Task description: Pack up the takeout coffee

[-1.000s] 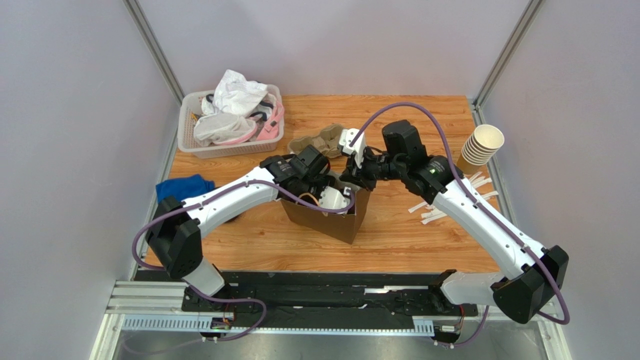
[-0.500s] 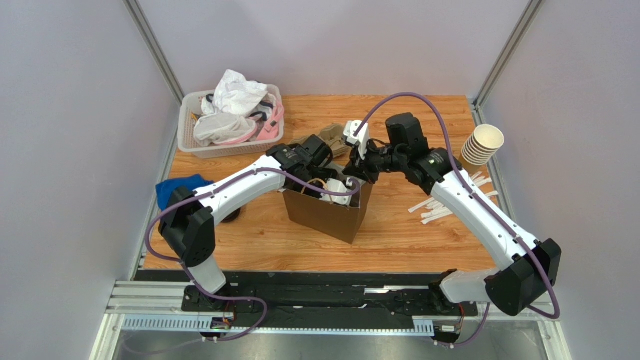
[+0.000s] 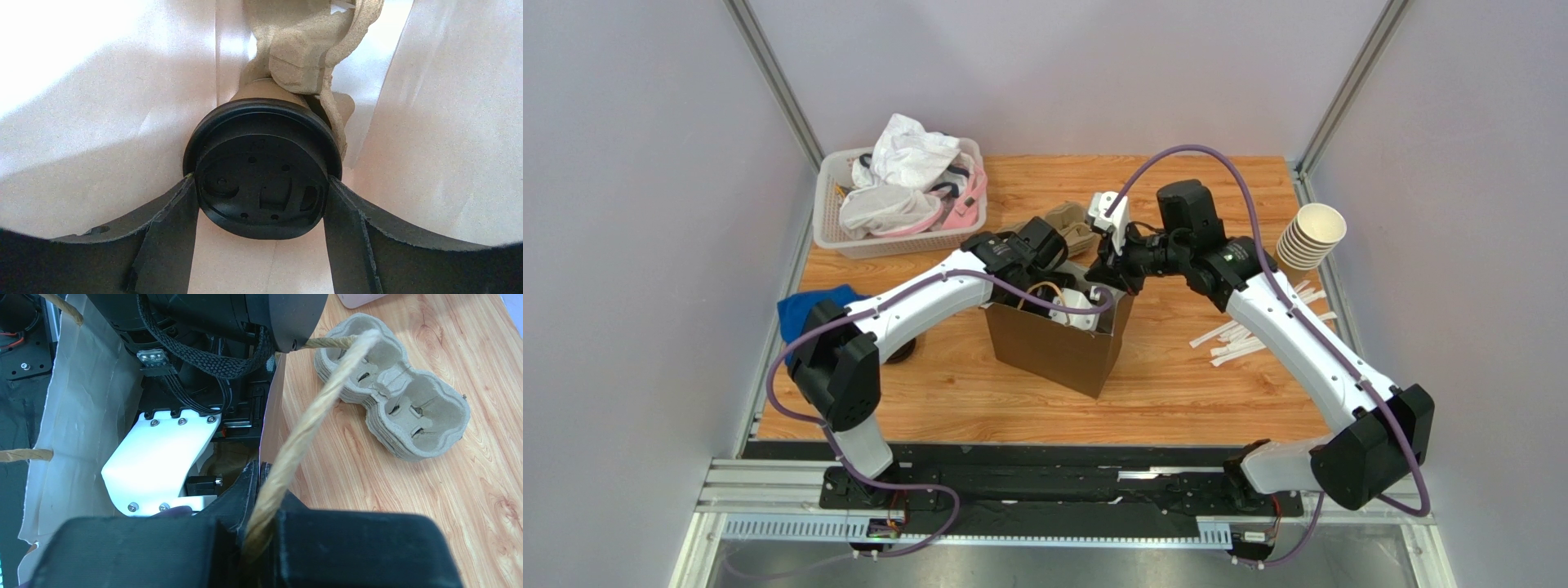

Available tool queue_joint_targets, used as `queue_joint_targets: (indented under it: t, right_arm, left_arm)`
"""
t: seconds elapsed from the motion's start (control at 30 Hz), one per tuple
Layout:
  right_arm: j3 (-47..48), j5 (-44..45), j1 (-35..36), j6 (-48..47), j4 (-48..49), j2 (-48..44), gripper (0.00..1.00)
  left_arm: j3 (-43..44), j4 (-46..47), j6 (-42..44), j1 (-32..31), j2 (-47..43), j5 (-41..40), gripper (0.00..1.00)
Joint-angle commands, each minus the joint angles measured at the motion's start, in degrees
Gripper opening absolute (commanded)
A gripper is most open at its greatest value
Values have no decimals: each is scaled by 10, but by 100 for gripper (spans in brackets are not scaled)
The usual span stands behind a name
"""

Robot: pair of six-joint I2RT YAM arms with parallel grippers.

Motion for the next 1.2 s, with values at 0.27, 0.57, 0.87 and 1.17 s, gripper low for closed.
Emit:
queue_joint_targets:
  t: [0.27,0.57,0.87,1.17]
  right_arm:
    - [22,-21,-5,-15,0,0,0]
    - [28,-21,-3,-13,-1,2,0]
    - [28,-11,-2,-12,-1,4,0]
    - [25,-7,-2,-12,2,2,0]
  left_arm:
    - [-55,-14,-48,19,10,-10,43]
    - [-21,-14,-64,13,-46,-4,78]
    - [-7,-15,-72,-3,-86,-6,85]
    - [-13,2,-74,-7,-105,-6,89]
